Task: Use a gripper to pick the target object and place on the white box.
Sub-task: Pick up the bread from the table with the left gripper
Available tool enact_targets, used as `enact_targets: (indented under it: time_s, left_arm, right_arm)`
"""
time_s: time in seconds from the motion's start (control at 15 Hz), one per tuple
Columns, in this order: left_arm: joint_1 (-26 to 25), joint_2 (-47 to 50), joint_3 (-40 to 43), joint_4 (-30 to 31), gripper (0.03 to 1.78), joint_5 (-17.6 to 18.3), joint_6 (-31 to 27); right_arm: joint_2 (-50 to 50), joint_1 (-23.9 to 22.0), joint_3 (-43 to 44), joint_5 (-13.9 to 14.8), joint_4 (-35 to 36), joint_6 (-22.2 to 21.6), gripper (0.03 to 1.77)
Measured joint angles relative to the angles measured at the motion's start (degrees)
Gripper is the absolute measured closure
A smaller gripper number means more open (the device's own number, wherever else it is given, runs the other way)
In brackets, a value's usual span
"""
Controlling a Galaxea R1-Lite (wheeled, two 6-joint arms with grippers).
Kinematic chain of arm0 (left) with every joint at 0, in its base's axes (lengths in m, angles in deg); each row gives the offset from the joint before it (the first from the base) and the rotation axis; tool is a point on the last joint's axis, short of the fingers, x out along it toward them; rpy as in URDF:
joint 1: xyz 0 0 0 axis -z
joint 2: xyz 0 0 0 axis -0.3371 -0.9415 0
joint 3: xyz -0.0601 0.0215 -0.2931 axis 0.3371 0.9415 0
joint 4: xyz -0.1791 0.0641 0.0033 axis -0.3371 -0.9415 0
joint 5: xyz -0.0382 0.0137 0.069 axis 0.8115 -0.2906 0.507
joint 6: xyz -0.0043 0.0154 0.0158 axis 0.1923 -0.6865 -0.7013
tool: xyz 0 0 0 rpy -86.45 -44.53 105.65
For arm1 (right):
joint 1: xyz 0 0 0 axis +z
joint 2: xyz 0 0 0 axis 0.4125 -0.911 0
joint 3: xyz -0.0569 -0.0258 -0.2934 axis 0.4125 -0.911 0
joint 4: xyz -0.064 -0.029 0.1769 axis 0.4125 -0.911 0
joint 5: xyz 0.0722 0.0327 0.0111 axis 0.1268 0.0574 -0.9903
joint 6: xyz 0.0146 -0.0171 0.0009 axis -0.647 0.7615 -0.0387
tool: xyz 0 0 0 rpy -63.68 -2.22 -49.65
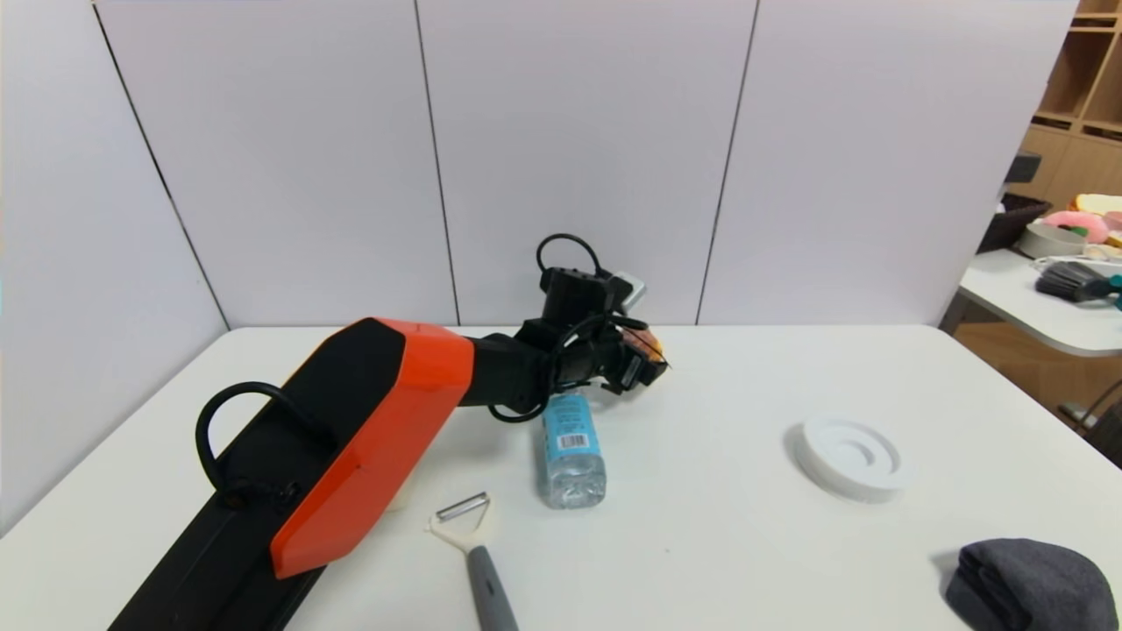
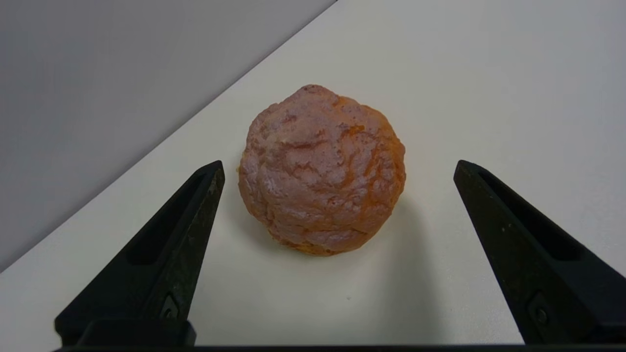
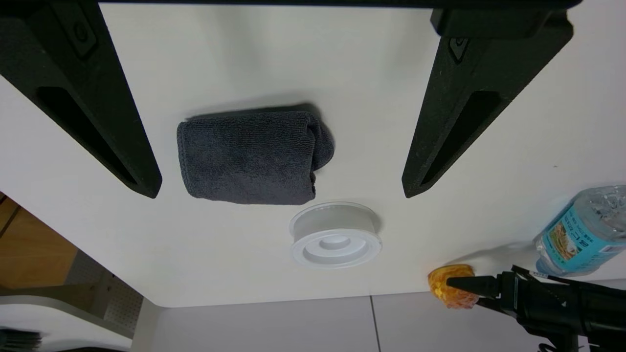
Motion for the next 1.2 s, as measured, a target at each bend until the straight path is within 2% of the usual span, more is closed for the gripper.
enact_targets:
  time_s: [0.67, 0.93, 1.0, 1.2]
  left_arm:
    - [-0.2, -1.4, 0.0, 0.6, 0.12, 0.0, 0.4]
    - [-0.2, -2.1, -0.1, 3.0, 0.12, 0.0, 0.3]
    - [-0.2, -2.2, -0.1, 3.1, 0.21, 0.0, 0.4]
    - [-0.2, -2.3, -0.1, 3.1, 0.68, 0.1, 0.5]
  right_arm:
    - [0.0, 0.0, 0.0, 0.0, 0.0, 0.0, 0.1]
    - [0.0, 0.0, 0.0, 0.0, 0.0, 0.0, 0.1]
    - [0.0, 0.0, 0.0, 0.0, 0.0, 0.0, 0.1]
    - [0.0, 0.0, 0.0, 0.0, 0.0, 0.0, 0.1]
